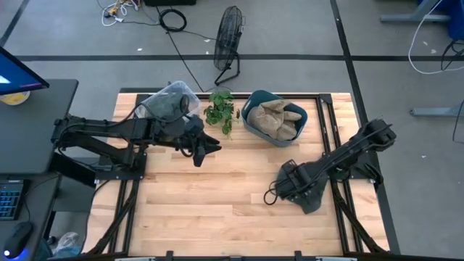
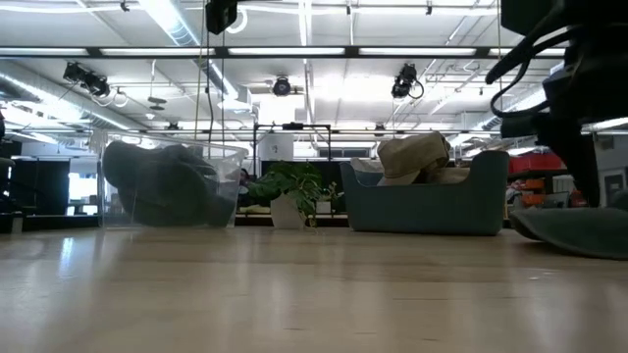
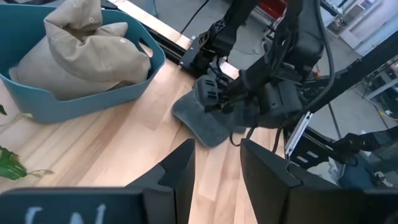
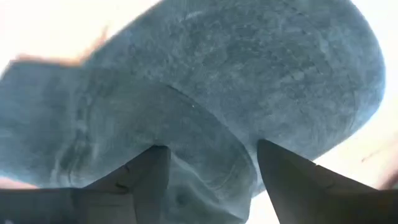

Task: Pick & Place hat
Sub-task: Put the gray cap into the transparent bin

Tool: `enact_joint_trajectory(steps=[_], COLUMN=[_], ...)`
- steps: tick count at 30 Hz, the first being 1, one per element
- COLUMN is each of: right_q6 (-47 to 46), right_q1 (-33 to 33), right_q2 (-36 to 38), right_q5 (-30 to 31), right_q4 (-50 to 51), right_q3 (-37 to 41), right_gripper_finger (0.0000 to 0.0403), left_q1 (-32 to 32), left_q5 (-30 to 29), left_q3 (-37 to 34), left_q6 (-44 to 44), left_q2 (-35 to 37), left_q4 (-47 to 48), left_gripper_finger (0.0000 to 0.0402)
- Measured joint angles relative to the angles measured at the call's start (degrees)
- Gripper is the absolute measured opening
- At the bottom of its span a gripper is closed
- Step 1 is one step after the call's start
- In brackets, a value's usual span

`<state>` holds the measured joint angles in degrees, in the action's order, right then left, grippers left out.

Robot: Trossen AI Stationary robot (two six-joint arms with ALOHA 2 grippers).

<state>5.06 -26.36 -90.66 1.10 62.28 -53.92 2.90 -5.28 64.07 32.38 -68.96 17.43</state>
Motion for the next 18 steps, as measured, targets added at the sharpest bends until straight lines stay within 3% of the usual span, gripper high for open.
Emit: enact_joint_trajectory(steps=[3,6,13,18], right_q6=[0.2,0.1,-1.9,-2.9], right_q1=[0.0,-0.1,0.1,0.1], right_q2=[-1.7,-3.0,-3.3,-3.3], right_q5=[1.7,2.3,2.9,3.3], right_q4=[-2.1,-3.0,-7.6,-5.9], right_q3=[0.0,0.0,-0.7,-4.7], right_gripper_finger=[0.0228,0.0187,0.0025,0.0017], left_q1=[0.0,0.0,0.0,0.0], left_q5=[0.0,0.0,0.0,0.1], left_q3=[0.0,0.0,0.0,0.0], left_q6=[0.0,0.0,0.0,0.2], left_q2=[0.0,0.0,0.0,0.0], left_q4=[0.0,0.0,0.0,1.2], left_gripper_finger=[0.0133,0.0133,0.0133,0.0133])
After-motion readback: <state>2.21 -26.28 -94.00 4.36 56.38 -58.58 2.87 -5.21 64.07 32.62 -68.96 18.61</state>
